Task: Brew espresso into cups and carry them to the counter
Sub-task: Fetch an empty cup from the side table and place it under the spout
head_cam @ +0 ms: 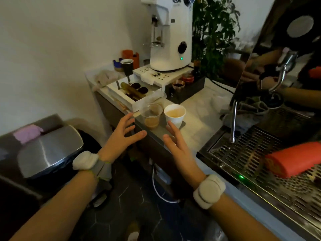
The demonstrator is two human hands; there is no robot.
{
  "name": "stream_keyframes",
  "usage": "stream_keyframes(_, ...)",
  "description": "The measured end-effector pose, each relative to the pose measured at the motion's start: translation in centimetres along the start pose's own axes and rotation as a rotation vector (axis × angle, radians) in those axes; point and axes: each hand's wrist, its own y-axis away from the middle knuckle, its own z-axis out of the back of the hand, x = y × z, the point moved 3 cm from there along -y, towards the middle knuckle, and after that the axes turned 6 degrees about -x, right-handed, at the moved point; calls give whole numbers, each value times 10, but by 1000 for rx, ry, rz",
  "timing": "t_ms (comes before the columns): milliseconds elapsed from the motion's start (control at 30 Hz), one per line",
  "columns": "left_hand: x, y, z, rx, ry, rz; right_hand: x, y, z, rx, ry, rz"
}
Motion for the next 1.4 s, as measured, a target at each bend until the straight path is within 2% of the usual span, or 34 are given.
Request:
stream_keyframes(67,10,-23,4,14,-13,9,-11,-10,-5,-24,2,-35)
stream_keyframes(267,44,-112,17,256,-64,63,-56,-65,-21,-265,59,-103)
stream_keyframes(400,59,-141,15,384,-82,76,-77,-85,-21,-329,133,-149)
stream_keyframes(633,76,-173,7,561,-90,37,-97,-109,-37,-324,263,-163)
stream_keyframes(800,76,-182,3,565,-95,-13,-97,-120,-44,-419,179,-129)
stream_keyframes(1133,54,-165,17,644,-139,-173,-75,-101,-61,-572,191,-21)
stream_keyframes(1400,3,-136,-6,733,-99,-434,-25,-57,-45,-702,292,82)
